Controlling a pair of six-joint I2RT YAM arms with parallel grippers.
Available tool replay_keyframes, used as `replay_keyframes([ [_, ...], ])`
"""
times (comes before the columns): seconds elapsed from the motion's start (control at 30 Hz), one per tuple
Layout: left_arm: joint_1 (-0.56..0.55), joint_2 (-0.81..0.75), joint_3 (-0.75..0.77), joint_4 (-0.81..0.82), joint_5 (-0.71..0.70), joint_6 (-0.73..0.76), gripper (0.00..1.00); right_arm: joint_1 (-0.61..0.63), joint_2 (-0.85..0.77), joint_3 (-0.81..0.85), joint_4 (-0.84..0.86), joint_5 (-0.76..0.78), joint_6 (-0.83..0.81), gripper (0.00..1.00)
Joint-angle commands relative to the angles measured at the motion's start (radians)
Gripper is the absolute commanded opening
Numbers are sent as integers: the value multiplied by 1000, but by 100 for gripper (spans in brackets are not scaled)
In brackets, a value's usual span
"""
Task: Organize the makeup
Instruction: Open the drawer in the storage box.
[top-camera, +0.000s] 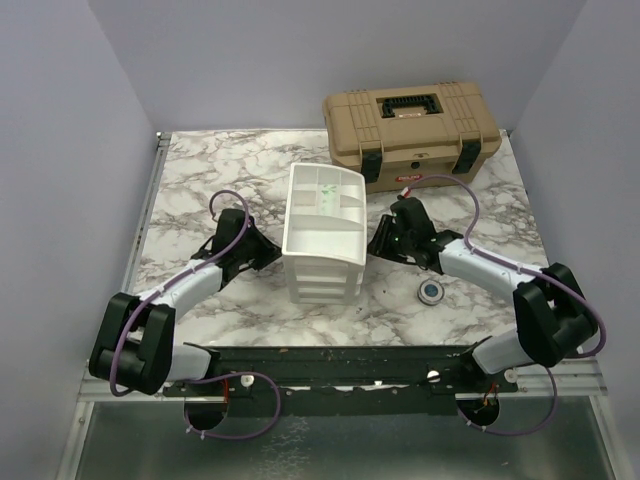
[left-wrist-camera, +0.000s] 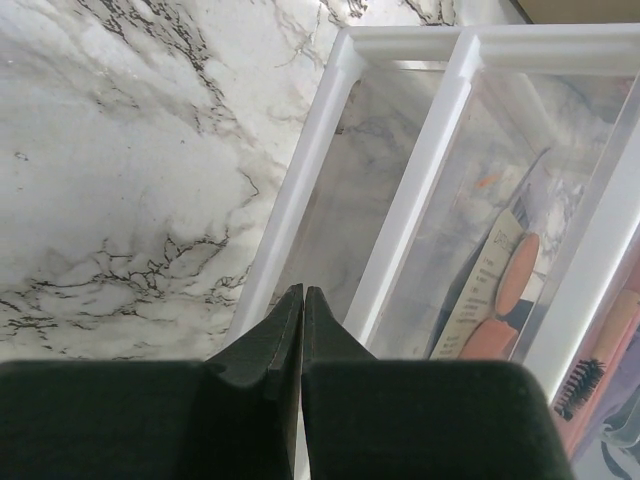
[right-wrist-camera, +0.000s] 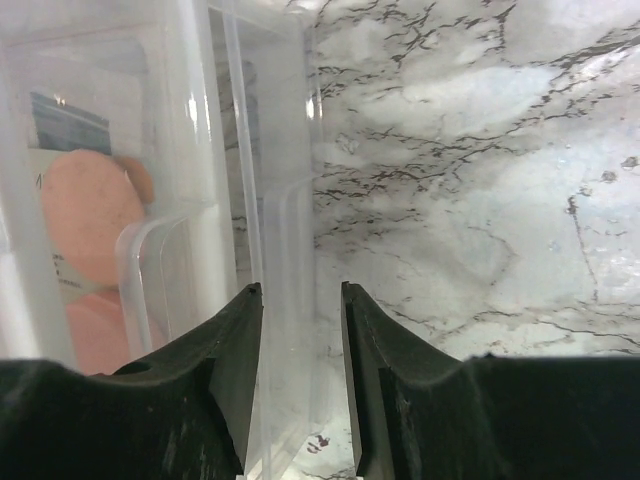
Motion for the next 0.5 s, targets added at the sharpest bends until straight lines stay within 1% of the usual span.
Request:
replay_keyframes([
  [0.0, 9, -30, 28, -38, -27, 25, 4, 3, 17, -34, -49, 43, -28, 39],
  [0.1, 9, -48, 38, -43, -24, 33, 5, 3, 54, -32, -35, 4, -28, 39],
  [0.23, 8, -95, 67, -91, -53, 56, 9, 3, 44, -27, -45, 21, -30, 40],
  [0.37, 11, -147, 133, -188, -119, 108, 18, 3, 56, 0, -55, 3, -67, 41],
  [0.47, 13, -183, 206, -272, -178, 148, 27, 3, 82, 4, -49, -48, -78, 41],
])
